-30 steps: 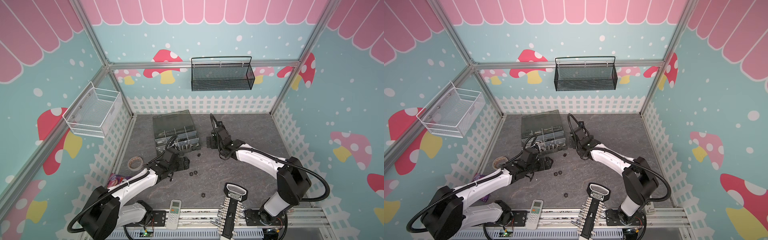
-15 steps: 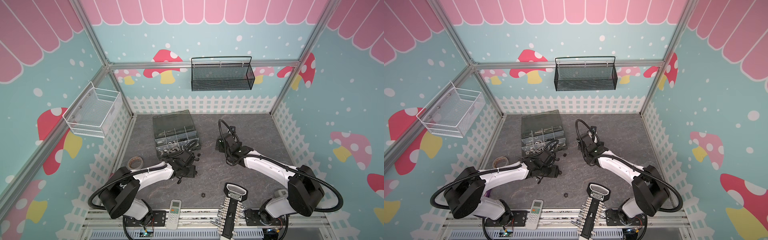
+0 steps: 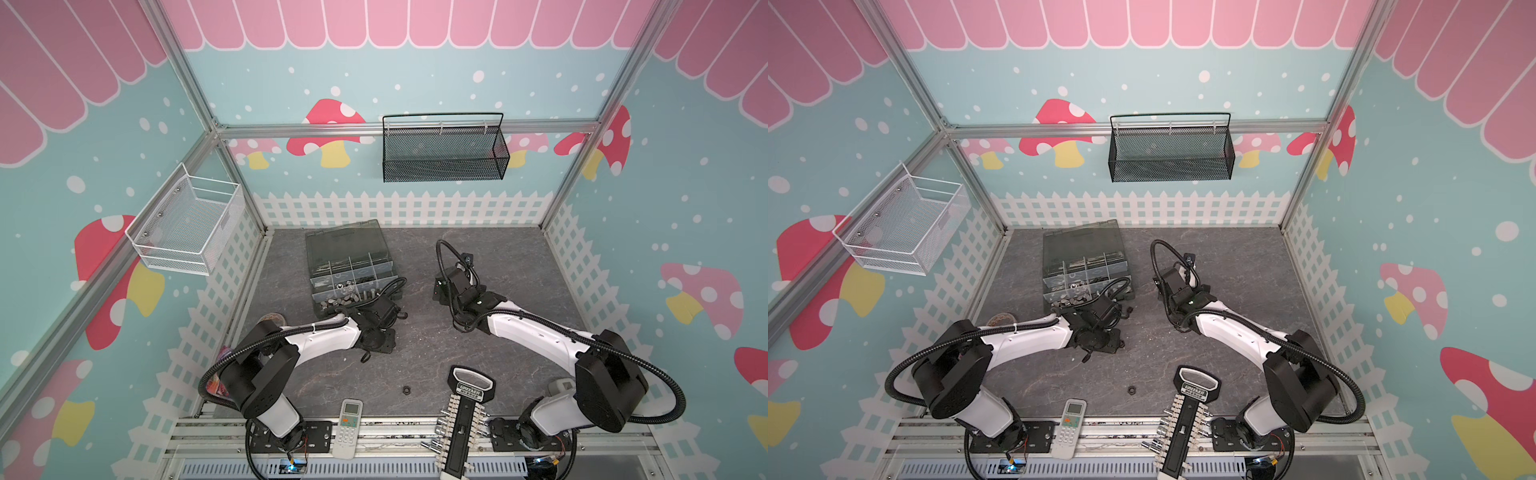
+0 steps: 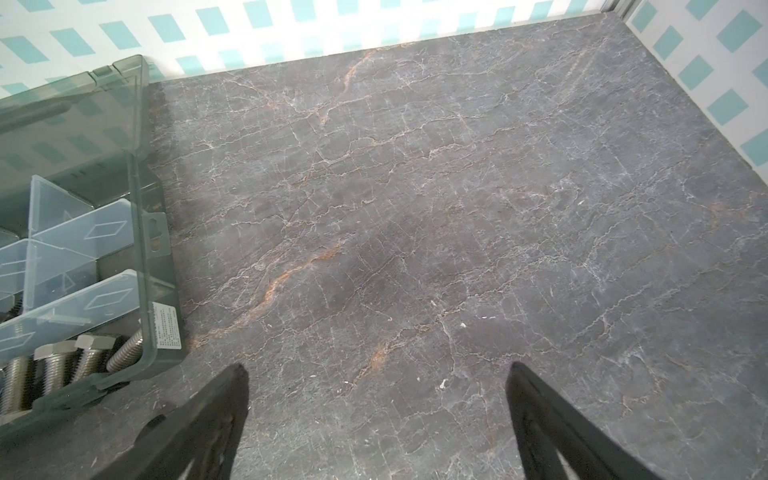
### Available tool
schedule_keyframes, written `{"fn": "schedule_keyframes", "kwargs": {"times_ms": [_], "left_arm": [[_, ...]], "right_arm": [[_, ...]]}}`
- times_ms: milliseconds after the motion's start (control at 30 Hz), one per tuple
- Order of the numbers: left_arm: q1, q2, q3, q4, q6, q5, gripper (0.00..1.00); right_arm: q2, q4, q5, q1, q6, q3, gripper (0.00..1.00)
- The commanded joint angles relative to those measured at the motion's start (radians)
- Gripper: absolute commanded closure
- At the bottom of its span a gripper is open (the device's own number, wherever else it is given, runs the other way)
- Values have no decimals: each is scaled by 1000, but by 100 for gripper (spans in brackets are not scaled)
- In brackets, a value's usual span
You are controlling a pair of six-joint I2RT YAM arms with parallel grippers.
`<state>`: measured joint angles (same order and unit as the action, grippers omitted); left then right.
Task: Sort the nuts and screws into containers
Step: 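Lower the left gripper around a black hex nut and close it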
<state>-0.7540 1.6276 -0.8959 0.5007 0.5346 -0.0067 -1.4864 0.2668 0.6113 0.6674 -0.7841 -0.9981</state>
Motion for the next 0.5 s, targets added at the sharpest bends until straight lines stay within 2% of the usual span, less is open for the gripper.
{"fn": "schedule_keyframes", "kwargs": {"times_ms": [0, 133, 467], "left_arm": [[-10, 33, -15, 55, -15, -22, 58], [-19, 23, -8, 61, -16, -40, 57], [-24, -93, 19, -43, -16, -73, 46]], "right_arm": [[-17, 31, 27, -5, -23, -30, 2], [-26, 31, 26, -5, -19, -34, 2], [-66, 31, 0, -4, -4, -57, 2]]}}
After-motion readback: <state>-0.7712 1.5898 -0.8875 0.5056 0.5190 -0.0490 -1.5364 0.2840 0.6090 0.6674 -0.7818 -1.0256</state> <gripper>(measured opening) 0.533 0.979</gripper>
